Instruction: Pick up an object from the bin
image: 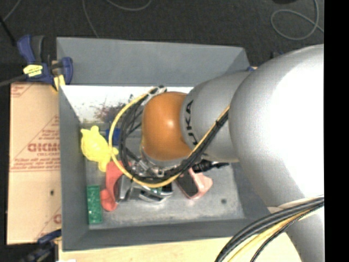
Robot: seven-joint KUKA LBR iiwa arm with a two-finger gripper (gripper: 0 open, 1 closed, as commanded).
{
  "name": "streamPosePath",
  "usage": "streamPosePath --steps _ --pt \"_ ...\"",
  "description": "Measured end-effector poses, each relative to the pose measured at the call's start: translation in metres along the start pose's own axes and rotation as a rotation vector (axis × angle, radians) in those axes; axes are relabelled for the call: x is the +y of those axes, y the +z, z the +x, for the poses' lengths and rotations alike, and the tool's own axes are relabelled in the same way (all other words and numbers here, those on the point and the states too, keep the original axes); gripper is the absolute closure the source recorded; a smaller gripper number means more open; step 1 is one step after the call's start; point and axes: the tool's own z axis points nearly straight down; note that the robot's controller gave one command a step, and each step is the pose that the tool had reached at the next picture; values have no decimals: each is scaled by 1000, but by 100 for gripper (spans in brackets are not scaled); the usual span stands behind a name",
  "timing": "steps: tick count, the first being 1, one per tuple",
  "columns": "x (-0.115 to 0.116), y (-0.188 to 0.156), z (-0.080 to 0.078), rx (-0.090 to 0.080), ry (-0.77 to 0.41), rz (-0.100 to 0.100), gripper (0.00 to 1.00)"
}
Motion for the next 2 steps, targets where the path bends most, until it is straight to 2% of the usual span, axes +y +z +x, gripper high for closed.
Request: streamPosePath --steps 1,2 --pt "-3 2 -4 -1 7 -2 100" --pt "-8 -10 2 3 2 1 100"
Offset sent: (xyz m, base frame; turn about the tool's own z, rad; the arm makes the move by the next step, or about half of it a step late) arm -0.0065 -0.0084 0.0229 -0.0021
